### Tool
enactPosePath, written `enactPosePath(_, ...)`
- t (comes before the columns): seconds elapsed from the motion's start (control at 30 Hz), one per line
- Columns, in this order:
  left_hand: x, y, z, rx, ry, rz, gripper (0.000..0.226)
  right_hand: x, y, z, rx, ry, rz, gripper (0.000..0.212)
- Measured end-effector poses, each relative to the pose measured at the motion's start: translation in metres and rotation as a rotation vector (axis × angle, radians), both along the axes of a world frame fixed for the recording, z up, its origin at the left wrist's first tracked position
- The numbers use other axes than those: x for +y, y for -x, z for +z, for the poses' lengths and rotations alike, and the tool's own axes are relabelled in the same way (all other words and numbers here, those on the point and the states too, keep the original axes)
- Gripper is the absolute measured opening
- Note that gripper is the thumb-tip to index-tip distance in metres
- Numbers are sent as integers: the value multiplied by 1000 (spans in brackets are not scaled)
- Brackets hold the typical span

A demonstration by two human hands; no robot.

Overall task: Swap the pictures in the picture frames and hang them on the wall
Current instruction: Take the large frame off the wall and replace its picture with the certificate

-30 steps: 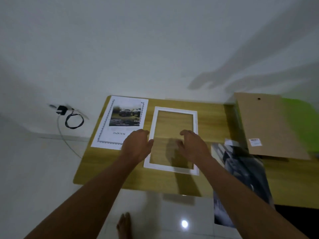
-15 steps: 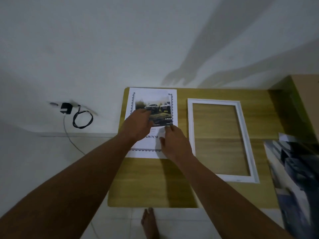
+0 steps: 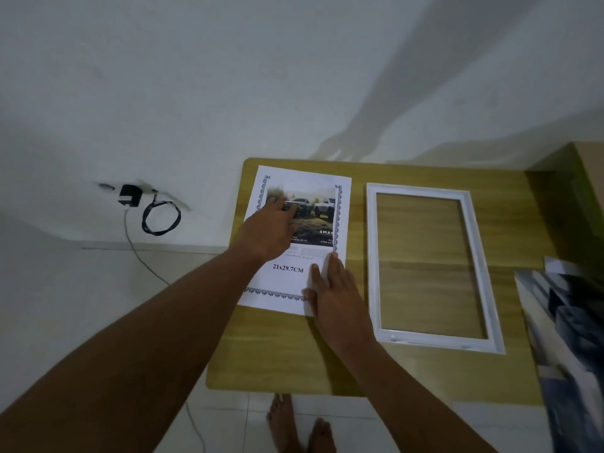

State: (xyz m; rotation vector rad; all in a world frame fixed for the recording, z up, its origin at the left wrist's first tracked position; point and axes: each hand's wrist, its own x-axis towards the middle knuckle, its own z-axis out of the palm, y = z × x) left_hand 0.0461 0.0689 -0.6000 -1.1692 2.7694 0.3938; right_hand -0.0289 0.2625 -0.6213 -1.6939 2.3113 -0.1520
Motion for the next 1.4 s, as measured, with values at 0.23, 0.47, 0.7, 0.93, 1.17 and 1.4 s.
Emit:
enactPosePath(0.23,-3,-9,-1,-68,45,17,46,29,-13,17,-17,-47,82,59)
enactPosePath(0.47,-19,-6,-2,-38,49,-7,48,-2,-6,19,-78,-9,-17,69)
enactPosePath(0.7,-29,-3,-4,-16,24,5,48,17,-10,19,-119,-144,57,76)
enactPosePath(0.93,-41,0,-10,6,10,-20,46,24,-15,14,-102,-17,10,78)
enactPosePath(1.17,-45,2,-15,26,16,-12,45,43,-20,21,-111,-157,64,88)
enactPosePath(1.4,-40,1,-15,50,43,-8,43,55,-27,24,-100,-91,45,80)
